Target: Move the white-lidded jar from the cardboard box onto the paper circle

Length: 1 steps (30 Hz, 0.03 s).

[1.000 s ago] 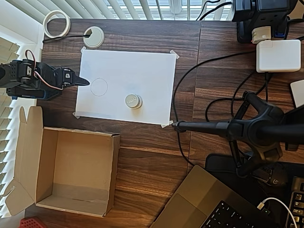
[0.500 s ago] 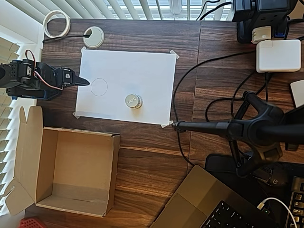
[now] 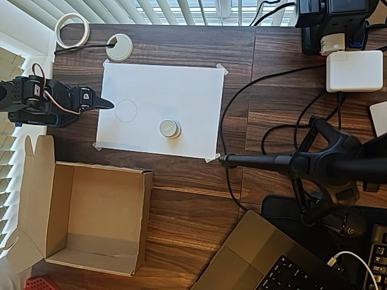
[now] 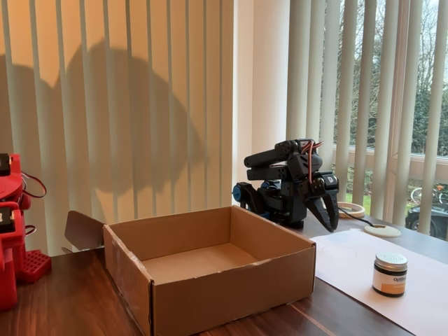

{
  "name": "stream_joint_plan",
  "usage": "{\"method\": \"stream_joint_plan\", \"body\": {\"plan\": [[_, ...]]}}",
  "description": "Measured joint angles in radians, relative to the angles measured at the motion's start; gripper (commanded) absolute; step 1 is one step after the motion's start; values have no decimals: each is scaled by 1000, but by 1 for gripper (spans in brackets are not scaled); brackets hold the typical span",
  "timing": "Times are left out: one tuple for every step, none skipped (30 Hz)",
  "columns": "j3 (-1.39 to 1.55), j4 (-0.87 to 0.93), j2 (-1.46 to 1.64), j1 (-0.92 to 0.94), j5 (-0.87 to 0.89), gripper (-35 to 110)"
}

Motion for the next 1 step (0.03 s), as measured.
{"method": "stream_joint_plan", "body": {"plan": [[0,0,0,0,0,0]]}}
